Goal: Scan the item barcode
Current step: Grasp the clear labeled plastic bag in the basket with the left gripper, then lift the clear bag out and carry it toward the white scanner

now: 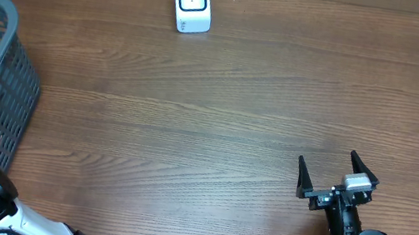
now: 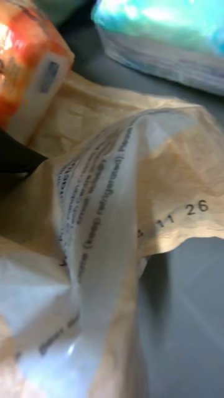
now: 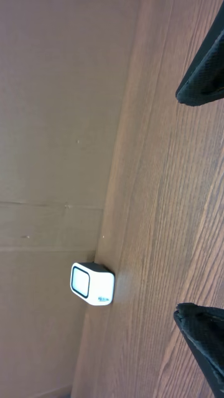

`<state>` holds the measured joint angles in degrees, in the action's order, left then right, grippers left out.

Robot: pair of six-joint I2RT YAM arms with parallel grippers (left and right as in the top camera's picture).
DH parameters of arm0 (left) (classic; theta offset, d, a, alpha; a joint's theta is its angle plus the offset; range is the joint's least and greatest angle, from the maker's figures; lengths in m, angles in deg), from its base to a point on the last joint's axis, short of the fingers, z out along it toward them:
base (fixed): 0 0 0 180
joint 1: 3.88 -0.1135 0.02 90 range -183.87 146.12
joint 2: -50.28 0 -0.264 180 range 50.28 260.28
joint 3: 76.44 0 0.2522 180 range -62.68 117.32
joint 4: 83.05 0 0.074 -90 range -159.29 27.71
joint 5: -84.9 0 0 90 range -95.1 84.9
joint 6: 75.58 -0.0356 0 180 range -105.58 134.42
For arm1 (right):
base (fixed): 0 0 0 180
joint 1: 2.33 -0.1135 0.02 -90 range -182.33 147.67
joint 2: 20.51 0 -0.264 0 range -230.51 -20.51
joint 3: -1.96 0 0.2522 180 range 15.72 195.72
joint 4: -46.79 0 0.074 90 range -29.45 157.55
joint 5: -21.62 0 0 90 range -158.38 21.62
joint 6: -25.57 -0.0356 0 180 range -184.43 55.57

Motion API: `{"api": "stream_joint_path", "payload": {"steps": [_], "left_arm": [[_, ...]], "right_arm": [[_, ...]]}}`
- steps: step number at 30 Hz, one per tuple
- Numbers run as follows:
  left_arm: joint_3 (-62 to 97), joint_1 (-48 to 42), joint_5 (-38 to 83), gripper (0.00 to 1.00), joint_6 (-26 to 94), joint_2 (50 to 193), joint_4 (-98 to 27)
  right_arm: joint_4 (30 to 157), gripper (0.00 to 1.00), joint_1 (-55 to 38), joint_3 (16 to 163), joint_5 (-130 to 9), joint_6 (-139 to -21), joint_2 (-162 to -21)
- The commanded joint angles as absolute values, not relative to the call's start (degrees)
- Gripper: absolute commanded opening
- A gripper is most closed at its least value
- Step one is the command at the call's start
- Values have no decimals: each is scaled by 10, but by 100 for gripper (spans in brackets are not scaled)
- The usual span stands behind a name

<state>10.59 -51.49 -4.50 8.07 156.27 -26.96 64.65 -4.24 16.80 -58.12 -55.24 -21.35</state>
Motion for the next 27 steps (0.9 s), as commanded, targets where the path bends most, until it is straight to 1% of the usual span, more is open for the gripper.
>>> {"api": "stream_joint_path", "payload": {"steps": [1,7,13,27], "left_arm": [[171,-511,-38,4,93,1558,-236],[233,-511,-33,4,108,1545,-174],[260,-511,-24,4,117,1532,-144],[269,-511,-23,4,149,1451,-142]], "right_arm": [[645,100,-42,162,-582,-556,-207],[645,100,-42,162,-582,-556,-207],[645,100,-42,162,-582,-556,-207],[645,100,-42,162,-582,-556,-207]]}}
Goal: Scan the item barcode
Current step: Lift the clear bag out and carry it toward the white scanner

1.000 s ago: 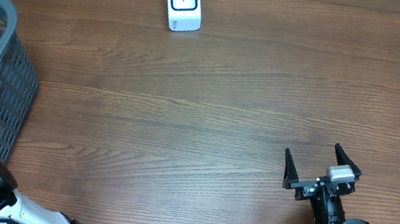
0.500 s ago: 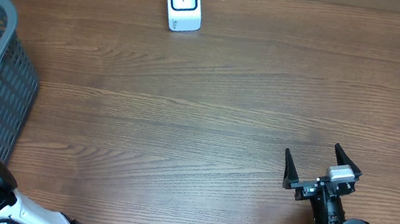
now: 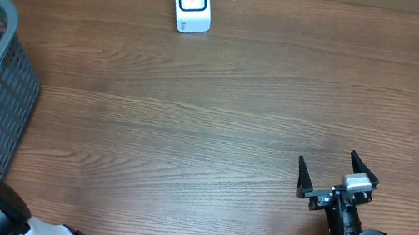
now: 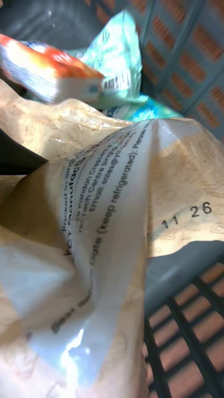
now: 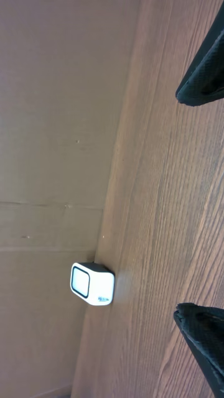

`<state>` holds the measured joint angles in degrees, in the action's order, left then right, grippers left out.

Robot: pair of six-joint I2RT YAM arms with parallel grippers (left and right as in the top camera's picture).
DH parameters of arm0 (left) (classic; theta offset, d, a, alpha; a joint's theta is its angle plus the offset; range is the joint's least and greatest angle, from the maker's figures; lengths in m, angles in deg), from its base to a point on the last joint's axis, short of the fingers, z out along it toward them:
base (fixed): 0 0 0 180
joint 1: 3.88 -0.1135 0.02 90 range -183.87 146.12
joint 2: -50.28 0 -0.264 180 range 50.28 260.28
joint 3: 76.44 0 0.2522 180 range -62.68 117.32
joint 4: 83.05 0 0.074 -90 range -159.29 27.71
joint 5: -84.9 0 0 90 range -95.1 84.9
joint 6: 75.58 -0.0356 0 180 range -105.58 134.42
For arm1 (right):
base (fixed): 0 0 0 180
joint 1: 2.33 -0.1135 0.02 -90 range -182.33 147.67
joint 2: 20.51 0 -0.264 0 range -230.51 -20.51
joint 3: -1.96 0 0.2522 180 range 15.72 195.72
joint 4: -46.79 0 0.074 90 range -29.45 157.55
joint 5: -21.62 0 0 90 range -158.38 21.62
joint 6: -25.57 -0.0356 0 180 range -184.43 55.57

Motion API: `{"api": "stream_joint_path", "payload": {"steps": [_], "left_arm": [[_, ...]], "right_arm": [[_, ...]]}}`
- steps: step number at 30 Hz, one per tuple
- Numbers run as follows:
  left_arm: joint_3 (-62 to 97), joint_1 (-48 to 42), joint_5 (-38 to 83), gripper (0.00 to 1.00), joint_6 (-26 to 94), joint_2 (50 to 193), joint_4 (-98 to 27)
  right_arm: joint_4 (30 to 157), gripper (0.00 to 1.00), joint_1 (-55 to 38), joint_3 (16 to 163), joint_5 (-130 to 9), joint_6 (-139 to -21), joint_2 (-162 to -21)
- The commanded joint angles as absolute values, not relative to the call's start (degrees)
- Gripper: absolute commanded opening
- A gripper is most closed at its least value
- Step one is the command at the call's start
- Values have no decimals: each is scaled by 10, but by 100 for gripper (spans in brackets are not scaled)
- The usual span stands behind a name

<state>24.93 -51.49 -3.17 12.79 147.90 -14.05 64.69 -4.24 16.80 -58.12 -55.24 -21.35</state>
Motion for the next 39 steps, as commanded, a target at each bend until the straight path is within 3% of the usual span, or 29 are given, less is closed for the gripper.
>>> {"api": "stream_joint_path", "payload": {"steps": [1,20,29,34,39], "left_arm": [[269,-511,-23,4,157,1448,-142],[289,-511,-28,4,245,1372,-161],[351,-500,118,4,292,1289,-160],[352,-434,170,4,299,1224,-145],[352,-310,162,4,299,1181,-95]], "right_arm": [[645,100,-42,162,-582,-556,-207],[645,100,-42,162,-582,-556,-207],[645,100,-42,162,-582,-556,-207],[645,100,-42,162,-582,-556,-207],[645,100,-42,162,-582,-556,-207]]}}
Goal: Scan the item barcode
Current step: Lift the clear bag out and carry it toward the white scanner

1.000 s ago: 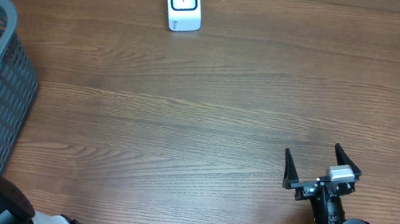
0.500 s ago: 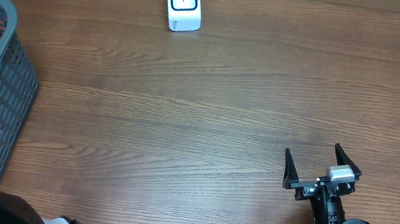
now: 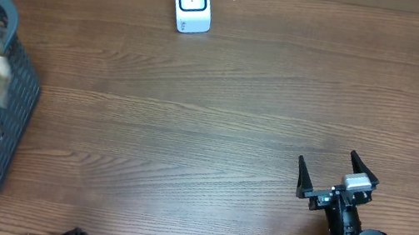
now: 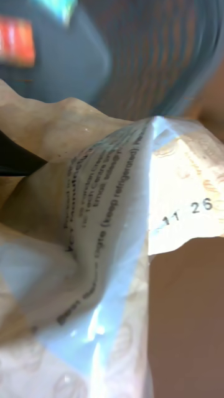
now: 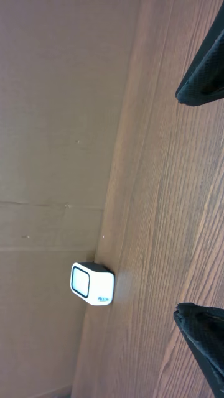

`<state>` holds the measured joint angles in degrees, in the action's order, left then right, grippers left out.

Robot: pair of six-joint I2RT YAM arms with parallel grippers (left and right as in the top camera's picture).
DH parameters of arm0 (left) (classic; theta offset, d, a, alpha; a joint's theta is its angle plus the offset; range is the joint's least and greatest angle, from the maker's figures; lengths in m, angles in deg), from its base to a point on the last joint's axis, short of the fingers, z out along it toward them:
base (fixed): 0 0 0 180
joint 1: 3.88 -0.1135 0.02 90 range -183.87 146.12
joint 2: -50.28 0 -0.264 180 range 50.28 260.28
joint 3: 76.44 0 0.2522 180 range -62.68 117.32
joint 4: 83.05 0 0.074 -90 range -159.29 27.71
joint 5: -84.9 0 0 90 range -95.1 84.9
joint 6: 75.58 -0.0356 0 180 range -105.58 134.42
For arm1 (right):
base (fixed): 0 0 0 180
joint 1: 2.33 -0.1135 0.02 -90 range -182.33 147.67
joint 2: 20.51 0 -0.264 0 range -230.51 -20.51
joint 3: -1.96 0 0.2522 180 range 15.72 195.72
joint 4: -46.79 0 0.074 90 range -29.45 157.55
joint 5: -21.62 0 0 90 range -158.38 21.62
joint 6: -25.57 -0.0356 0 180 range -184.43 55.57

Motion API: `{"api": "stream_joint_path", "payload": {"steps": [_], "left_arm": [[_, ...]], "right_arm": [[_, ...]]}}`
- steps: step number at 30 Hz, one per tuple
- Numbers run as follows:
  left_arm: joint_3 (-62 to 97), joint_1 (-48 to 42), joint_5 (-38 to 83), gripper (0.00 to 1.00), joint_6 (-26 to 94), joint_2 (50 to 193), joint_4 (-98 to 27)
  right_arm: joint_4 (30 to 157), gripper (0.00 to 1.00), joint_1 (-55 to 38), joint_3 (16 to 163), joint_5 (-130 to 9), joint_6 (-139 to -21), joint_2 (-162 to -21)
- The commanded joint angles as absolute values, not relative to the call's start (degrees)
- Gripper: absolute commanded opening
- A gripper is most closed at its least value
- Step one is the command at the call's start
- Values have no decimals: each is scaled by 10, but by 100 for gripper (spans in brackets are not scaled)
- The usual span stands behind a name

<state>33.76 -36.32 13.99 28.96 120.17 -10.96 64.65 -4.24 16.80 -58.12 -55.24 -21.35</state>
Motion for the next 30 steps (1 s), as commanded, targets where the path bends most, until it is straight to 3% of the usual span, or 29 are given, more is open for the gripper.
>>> {"api": "stream_joint_path", "payload": {"steps": [1,15,30], "left_arm": [[352,-280,155,4,299,1178,-81],[274,92,-18,4,388,1250,-6],[213,273,-74,4,588,1469,-27]], "right_arm": [[645,100,-42,162,-582,-556,-207],[645,100,-42,162,-582,-556,-207],[645,100,-42,162,-582,-556,-207]]}}
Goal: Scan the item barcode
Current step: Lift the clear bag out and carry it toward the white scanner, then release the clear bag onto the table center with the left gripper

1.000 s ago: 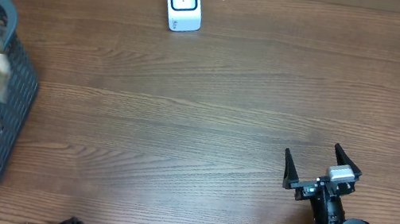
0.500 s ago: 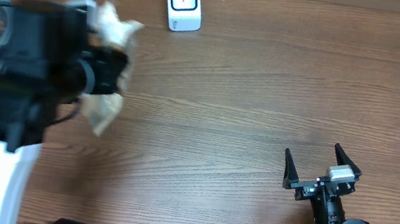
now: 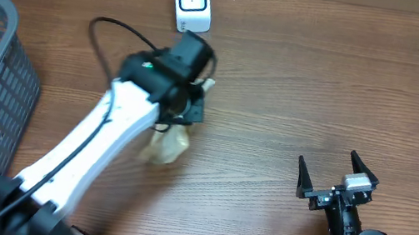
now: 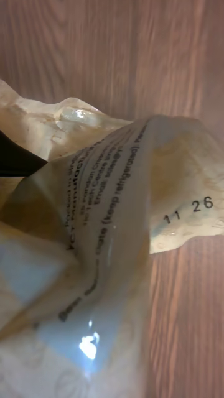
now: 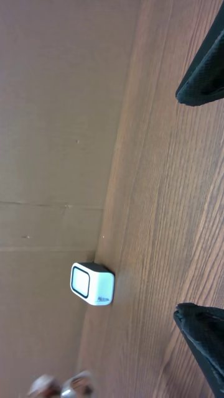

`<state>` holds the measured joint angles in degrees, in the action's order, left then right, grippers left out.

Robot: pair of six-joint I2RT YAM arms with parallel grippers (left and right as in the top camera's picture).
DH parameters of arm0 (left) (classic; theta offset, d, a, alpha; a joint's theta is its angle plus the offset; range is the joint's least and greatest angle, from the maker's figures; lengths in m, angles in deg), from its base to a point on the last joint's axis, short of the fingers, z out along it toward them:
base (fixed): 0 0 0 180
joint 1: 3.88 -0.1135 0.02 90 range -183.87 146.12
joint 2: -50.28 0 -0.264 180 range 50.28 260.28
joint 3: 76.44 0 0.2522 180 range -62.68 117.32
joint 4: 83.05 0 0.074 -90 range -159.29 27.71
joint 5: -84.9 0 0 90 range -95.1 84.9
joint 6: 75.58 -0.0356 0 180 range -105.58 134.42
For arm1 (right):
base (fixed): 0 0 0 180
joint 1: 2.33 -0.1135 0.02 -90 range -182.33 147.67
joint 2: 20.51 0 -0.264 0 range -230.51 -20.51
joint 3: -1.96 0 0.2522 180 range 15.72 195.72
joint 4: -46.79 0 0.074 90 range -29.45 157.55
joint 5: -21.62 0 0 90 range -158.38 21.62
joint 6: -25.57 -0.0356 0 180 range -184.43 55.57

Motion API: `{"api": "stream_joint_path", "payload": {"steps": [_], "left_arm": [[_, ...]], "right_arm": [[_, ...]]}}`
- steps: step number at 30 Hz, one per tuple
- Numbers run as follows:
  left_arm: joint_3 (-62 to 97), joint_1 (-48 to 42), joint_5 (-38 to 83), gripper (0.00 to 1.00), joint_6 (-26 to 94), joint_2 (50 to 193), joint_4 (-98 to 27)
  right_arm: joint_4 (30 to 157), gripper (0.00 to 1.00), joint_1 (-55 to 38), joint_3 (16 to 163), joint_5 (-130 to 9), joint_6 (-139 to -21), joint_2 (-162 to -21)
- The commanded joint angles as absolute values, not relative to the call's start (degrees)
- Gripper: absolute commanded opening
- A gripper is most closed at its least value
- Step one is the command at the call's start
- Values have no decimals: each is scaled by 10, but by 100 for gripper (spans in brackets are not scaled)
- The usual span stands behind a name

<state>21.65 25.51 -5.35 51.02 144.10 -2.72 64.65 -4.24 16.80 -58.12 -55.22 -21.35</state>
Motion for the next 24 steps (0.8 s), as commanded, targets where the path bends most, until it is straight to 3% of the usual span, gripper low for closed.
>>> {"api": "stream_joint_path", "payload": {"steps": [1,10,15,17,20,24], "left_arm": [[213,279,-74,4,607,1483,-28],[213,341,-70,4,753,1608,-34],[213,344,-47,5,737,1634,-58],[215,342,-35,19,709,1634,-69],[228,341,-30,58,676,1634,-71],[253,340,-19,74,655,1634,-68]], "right_arm": [[645,100,-42,162,-582,-556,-207],[645,100,-42,162,-582,-556,-207],[645,100,-42,162,-582,-556,-207],[645,100,-42,162,-582,-556,-207],[645,100,-42,162,-582,-556,-207],[645,100,-42,162,-582,-556,-207]]}}
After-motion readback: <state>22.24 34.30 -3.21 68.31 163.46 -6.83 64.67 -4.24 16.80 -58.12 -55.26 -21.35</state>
